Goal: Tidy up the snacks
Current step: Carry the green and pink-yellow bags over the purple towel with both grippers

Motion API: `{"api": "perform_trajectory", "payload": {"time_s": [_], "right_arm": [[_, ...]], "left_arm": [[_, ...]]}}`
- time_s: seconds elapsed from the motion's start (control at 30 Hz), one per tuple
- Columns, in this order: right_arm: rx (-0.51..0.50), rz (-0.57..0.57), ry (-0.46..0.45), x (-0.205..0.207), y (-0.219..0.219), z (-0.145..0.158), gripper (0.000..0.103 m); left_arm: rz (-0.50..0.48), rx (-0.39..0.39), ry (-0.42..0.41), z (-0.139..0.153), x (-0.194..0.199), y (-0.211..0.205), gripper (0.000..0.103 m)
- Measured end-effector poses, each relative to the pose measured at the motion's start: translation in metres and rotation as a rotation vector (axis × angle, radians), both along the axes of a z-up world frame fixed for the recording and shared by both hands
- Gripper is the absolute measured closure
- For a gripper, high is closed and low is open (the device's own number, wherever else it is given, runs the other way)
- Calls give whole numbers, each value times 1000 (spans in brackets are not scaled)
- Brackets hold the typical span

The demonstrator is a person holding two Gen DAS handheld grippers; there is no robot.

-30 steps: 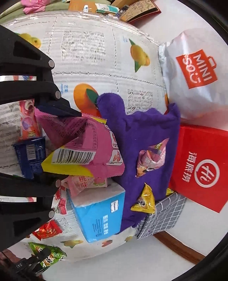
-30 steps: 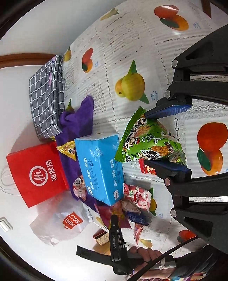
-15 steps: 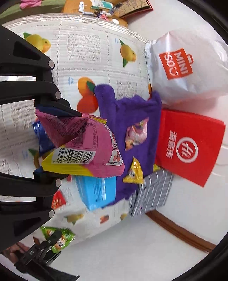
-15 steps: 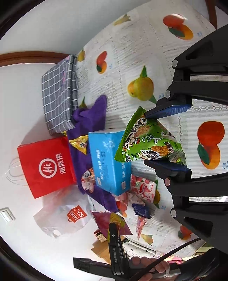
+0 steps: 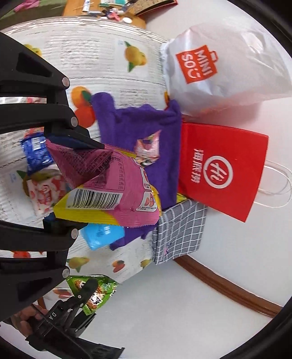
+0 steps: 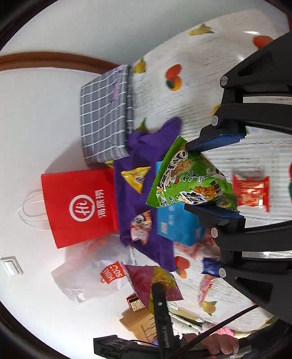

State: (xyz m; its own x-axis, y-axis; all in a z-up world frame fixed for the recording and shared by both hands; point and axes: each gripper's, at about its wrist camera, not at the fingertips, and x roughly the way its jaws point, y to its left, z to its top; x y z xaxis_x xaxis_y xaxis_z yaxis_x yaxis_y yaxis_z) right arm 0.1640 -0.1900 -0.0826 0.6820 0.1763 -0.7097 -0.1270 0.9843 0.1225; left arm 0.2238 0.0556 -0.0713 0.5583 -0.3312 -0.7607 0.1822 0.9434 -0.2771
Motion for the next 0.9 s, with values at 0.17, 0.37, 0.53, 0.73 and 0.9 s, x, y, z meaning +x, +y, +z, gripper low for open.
{"api": "perform_trajectory", "payload": {"time_s": [0.17,0.37,0.53,0.73,0.9], "right_arm": [[-13,24,-45,30,11,14,58],[-12,45,-63,66,22,20,58],[7,90,-56,91,32,22,58],[14,134,-47,119,42,21,58],[34,167,-41,136,45,21,58]], "left_arm": [[22,5,-11,11,26,0,60],[35,7,-34,24,55,1,60],[68,-2,-39,24,79,7,60],[107,-12,-13,10,110,19,60],[131,-12,24,-7,126,28,60]]}}
